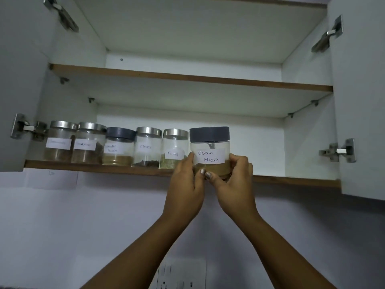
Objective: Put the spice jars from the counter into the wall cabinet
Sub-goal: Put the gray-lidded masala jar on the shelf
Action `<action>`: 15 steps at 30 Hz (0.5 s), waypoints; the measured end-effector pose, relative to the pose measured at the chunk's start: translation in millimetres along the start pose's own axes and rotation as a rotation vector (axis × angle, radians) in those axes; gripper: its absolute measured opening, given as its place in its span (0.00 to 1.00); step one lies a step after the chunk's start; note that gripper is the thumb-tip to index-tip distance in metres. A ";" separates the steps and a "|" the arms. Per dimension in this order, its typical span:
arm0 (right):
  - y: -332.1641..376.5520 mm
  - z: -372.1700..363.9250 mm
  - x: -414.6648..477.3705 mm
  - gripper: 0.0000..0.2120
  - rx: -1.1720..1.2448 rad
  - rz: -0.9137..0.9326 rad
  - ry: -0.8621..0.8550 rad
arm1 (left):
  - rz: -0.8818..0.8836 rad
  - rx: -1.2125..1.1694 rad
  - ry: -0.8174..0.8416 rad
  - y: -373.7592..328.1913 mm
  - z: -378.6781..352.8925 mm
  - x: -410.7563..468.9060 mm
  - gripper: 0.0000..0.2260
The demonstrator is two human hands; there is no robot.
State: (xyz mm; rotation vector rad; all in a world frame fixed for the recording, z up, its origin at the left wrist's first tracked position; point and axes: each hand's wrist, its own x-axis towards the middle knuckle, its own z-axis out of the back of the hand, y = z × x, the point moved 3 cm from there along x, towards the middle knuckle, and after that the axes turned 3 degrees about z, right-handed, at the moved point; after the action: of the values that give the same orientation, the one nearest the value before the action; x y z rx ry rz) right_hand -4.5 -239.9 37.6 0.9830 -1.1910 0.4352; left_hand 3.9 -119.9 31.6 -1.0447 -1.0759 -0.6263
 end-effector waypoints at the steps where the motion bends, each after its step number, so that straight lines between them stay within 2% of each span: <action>1: -8.3 -4.4 10.7 0.26 -0.022 0.004 0.005 | 0.002 0.020 -0.004 4.9 -8.0 9.8 0.17; 7: -48.6 -21.9 42.0 0.27 -0.194 -0.008 0.056 | 0.011 0.163 -0.023 31.4 -36.4 37.4 0.14; 15: -74.3 -35.7 51.7 0.25 -0.480 -0.020 0.086 | -0.098 0.419 -0.011 57.0 -46.5 46.8 0.18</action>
State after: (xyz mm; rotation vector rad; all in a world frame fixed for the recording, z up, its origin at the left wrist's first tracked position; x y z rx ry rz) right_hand 89.2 -260.8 53.3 0.5552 -1.1360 0.1595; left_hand 87.8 -136.0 48.7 -0.6358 -1.2096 -0.4462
